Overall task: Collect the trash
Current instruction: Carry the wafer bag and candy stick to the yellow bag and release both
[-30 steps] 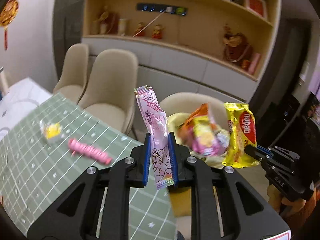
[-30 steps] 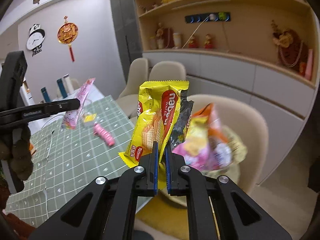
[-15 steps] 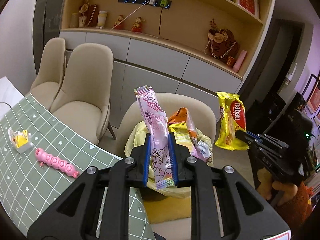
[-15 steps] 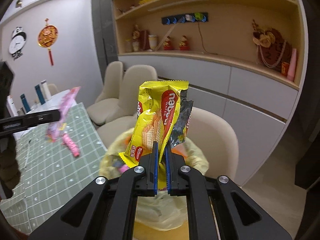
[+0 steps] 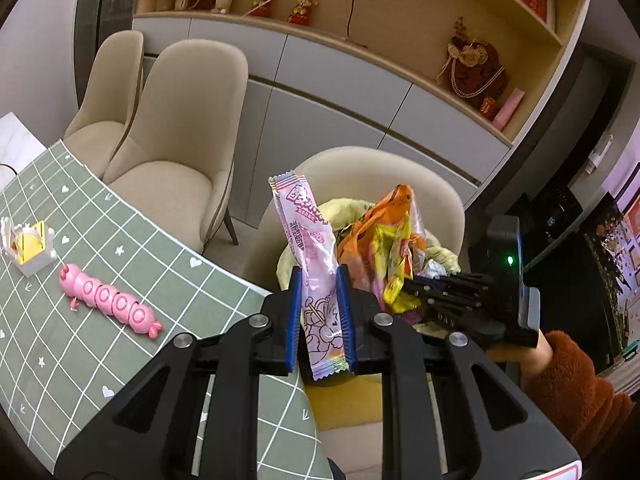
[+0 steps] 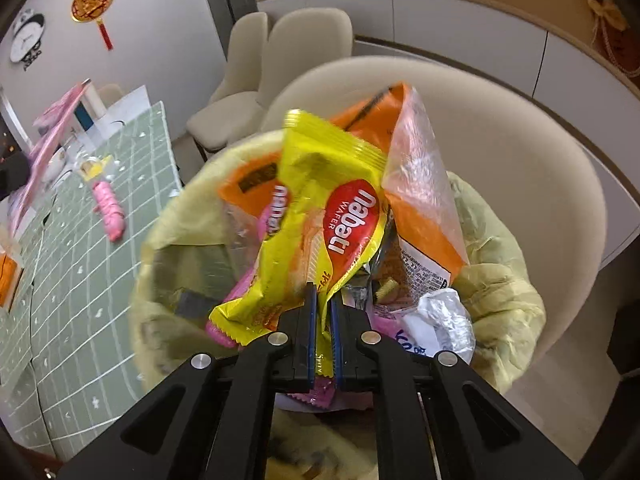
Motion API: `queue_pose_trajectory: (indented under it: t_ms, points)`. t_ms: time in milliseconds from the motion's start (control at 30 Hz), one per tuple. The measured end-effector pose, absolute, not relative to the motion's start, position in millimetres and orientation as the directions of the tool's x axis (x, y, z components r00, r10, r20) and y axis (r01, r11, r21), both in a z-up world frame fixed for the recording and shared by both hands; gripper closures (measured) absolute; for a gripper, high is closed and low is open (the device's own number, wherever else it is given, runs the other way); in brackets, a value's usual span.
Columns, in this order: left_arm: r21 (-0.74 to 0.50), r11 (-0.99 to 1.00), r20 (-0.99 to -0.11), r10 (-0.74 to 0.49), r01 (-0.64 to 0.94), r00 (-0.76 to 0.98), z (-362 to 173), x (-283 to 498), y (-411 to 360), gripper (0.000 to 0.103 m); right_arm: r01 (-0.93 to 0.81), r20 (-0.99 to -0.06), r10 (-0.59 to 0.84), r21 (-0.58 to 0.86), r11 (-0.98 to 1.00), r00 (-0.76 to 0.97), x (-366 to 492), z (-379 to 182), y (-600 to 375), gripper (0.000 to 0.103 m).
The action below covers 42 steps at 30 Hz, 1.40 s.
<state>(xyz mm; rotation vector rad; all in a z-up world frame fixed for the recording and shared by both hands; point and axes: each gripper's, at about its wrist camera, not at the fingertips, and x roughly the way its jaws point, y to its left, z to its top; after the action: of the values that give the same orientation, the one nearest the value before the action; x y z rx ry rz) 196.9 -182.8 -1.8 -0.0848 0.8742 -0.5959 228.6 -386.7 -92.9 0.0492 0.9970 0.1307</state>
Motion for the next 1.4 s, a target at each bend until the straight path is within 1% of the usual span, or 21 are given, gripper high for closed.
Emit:
queue_pose_trajectory:
  t_ms: [133,200,333,367,400,467,567,667,767,867,933,1000,1033,1067,1133,1300,1400]
  points:
    - [-0.317,0.830,-0.713,-0.527,0.458,0.462,-10.4,203.2,-191.7,0.086,-0.076,-0.866,0.132,0.109,0.991,0.482,236.0,-105.8,-394.9,0.095]
    - [-0.323,0.820,-0.715,-0.538,0.472,0.446,-11.8,204.2,-200.8,0.087,-0.085,-0.858,0.151,0.125,0.989,0.491,232.1,-100.8,-395.2,0.095]
    - [-0.322,0.800,-0.713,-0.557,0.506,0.427,-9.7,204.0,-215.7,0.086,-0.094,-0.814,0.203,0.181,0.979,0.545,214.1,-88.6,-402.4,0.094]
    - [-0.323,0.796,-0.713,-0.561,0.513,0.422,-9.4,203.6,-219.6,0.086,-0.090,-0.803,0.204,0.185,0.979,0.561,208.0,-85.1,-404.6,0.089]
    - [-0.324,0.792,-0.712,-0.564,0.518,0.417,-9.2,203.6,-222.6,0.086,-0.090,-0.793,0.205,0.188,0.978,0.574,202.1,-81.5,-406.5,0.077]
    - [-0.330,0.781,-0.707,-0.577,0.531,0.409,-7.0,202.4,-229.7,0.087,-0.102,-0.775,0.215,0.193,0.976,0.594,192.5,-75.2,-408.6,0.064]
    - [-0.335,0.759,-0.698,-0.598,0.558,0.394,-0.4,199.2,-240.1,0.086,-0.109,-0.753,0.197,0.165,0.980,0.627,178.6,-63.3,-407.8,0.064]
    - [-0.334,0.730,-0.678,-0.625,0.596,0.386,9.0,194.7,-252.1,0.086,-0.075,-0.706,0.154,0.141,0.987,0.692,160.2,-47.8,-412.6,0.064]
    - [-0.341,0.688,-0.667,-0.657,0.641,0.350,13.4,192.0,-268.6,0.086,-0.018,-0.662,0.127,0.169,0.985,0.739,140.1,-34.2,-426.5,0.064]
    - [-0.343,0.646,-0.690,-0.666,0.682,0.284,2.2,196.7,-294.8,0.086,0.039,-0.646,0.112,0.215,0.976,0.755,123.5,-30.5,-439.6,0.064]
    - [-0.322,0.645,-0.729,-0.636,0.693,0.253,-13.0,205.1,-313.7,0.086,0.074,-0.645,0.104,0.243,0.967,0.757,111.7,-31.5,-446.2,0.064]
    - [-0.257,0.669,-0.795,-0.557,0.697,0.242,-35.6,217.4,-336.1,0.086,0.106,-0.646,0.089,0.257,0.960,0.758,101.6,-31.5,-451.0,0.064]
    - [-0.205,0.687,-0.833,-0.496,0.697,0.245,-49.6,225.1,-346.7,0.087,0.116,-0.648,0.082,0.258,0.959,0.757,96.5,-32.2,-452.3,0.064]
    - [-0.166,0.699,-0.858,-0.450,0.695,0.247,-60.2,230.6,-353.3,0.087,0.132,-0.653,0.069,0.253,0.958,0.754,91.0,-34.1,-452.7,0.064]
    - [-0.131,0.709,-0.885,-0.398,0.693,0.240,-74.5,239.2,-361.7,0.087,0.157,-0.661,0.049,0.249,0.956,0.749,83.4,-36.4,-456.2,0.064]
    - [-0.120,0.697,-0.897,-0.381,0.707,0.223,-87.1,251.0,-376.3,0.087,0.204,-0.679,0.034,0.269,0.941,0.734,74.6,-45.2,-463.5,0.064]
    - [-0.143,0.706,-0.902,-0.382,0.694,0.202,-95.3,260.5,-379.9,0.088,0.212,-0.684,0.030,0.268,0.940,0.729,67.4,-48.3,-460.7,0.064]
